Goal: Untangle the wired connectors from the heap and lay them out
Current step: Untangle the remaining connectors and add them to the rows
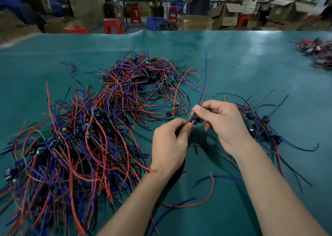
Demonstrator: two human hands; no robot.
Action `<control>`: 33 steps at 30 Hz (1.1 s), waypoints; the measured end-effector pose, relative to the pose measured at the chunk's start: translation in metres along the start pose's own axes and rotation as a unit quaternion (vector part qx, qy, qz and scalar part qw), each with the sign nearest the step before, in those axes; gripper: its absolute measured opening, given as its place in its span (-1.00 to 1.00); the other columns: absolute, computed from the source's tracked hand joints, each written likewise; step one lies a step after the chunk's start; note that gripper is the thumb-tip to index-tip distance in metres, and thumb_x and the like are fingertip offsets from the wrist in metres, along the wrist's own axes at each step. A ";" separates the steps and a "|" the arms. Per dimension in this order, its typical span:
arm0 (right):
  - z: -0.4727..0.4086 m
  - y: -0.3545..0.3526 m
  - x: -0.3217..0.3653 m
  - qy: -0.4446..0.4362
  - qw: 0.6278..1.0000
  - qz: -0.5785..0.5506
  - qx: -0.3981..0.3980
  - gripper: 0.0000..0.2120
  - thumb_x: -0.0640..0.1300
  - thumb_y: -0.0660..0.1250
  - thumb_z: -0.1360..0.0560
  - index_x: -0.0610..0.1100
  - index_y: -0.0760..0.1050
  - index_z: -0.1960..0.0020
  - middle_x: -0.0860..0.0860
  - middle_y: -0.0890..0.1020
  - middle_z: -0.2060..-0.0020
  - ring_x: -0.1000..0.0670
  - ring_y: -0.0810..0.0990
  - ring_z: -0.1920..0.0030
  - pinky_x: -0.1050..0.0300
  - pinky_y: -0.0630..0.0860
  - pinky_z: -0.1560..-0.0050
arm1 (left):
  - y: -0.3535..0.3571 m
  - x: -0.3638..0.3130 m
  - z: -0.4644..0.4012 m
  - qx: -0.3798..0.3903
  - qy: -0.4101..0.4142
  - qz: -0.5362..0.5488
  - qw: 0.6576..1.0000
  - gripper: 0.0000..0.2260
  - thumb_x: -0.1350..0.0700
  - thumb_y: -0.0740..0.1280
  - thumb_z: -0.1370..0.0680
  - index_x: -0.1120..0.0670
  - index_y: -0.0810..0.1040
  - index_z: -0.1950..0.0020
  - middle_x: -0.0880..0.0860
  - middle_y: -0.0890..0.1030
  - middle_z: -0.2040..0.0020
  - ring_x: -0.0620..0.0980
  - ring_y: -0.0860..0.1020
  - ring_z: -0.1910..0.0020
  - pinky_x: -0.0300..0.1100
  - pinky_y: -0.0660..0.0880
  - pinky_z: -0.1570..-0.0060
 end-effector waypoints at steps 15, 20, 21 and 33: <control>-0.005 -0.056 0.002 -0.037 0.890 -0.121 -0.438 -0.83 -0.22 0.36 -0.58 -0.17 0.57 0.19 -0.06 0.58 0.35 0.11 0.48 0.51 0.19 0.47 0.39 | 0.004 0.002 0.003 -0.013 0.005 -0.015 1.000 -0.82 0.02 0.32 -0.60 0.06 0.58 0.15 0.00 0.45 0.44 0.07 0.42 0.36 0.01 0.42 0.28; 0.000 -0.010 0.006 0.049 0.988 -0.072 -0.126 -0.87 -0.16 0.43 -0.56 -0.18 0.64 0.15 -0.08 0.68 0.27 0.05 0.55 0.38 0.20 0.45 0.45 | 0.000 0.001 0.002 -0.063 -0.003 0.038 0.997 -0.77 -0.05 0.24 -0.59 0.07 0.53 0.14 0.12 0.52 0.44 0.21 0.48 0.37 0.13 0.48 0.30; 0.003 0.000 0.007 0.054 0.997 -0.045 -0.026 -0.87 -0.12 0.48 -0.52 -0.19 0.67 0.10 -0.06 0.70 0.22 0.04 0.59 0.31 0.22 0.48 0.41 | 0.000 0.000 0.002 -0.062 0.003 0.037 0.997 -0.76 -0.05 0.23 -0.59 0.07 0.53 0.14 0.12 0.52 0.44 0.21 0.48 0.37 0.12 0.48 0.31; 0.011 -0.031 0.040 -0.174 0.953 -0.056 -0.242 -0.85 -0.26 0.47 -0.52 -0.03 0.63 0.15 0.13 0.63 0.38 0.11 0.53 0.36 0.21 0.50 0.31 | 0.007 0.000 0.002 0.020 0.010 -0.014 1.000 -0.69 -0.07 0.21 -0.57 0.13 0.50 0.19 0.09 0.60 0.39 0.21 0.55 0.34 0.06 0.52 0.25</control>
Point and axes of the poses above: each hand's wrist, its own z-axis away from the middle knuckle, its own y-axis out of the palm, x = y × z, the point moved 2 cm from there along -z, towards the middle knuckle
